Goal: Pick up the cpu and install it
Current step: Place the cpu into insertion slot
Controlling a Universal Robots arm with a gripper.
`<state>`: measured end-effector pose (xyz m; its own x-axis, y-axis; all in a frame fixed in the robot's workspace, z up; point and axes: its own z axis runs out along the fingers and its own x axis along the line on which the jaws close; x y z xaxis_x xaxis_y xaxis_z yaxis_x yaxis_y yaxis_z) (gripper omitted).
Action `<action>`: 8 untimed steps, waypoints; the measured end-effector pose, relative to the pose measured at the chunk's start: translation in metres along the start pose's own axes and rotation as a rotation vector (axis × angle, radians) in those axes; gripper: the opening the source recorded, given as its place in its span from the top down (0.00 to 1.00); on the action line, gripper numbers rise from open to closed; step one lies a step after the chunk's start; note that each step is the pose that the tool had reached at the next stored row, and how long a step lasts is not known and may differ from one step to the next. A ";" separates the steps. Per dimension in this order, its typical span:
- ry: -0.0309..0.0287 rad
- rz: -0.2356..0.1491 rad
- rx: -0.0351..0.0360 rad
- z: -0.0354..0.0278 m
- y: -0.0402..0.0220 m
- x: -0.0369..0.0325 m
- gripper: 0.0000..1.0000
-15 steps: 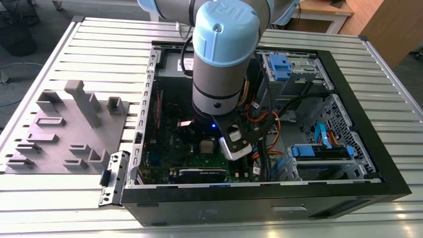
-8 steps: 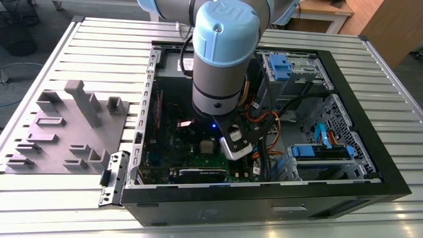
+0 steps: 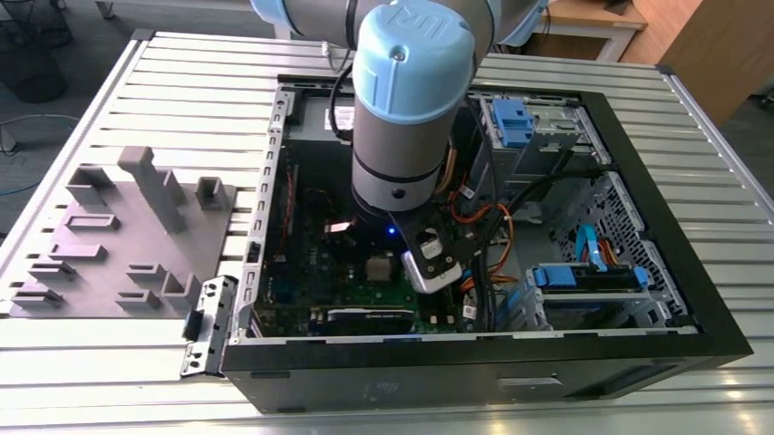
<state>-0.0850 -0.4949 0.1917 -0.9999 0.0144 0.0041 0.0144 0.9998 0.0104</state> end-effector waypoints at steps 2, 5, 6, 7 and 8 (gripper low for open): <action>0.0000 0.000 0.0000 0.0001 0.0000 0.0000 0.53; -0.0001 0.000 -0.0001 0.0006 0.0000 0.0000 0.53; 0.0000 0.000 -0.0001 0.0006 0.0000 0.0000 0.53; 0.0000 0.000 0.0000 0.0006 0.0000 0.0000 0.53; 0.0000 0.000 0.0000 0.0006 0.0000 0.0000 0.53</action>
<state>-0.0850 -0.4949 0.1910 -0.9999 0.0144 0.0041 0.0144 0.9998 0.0105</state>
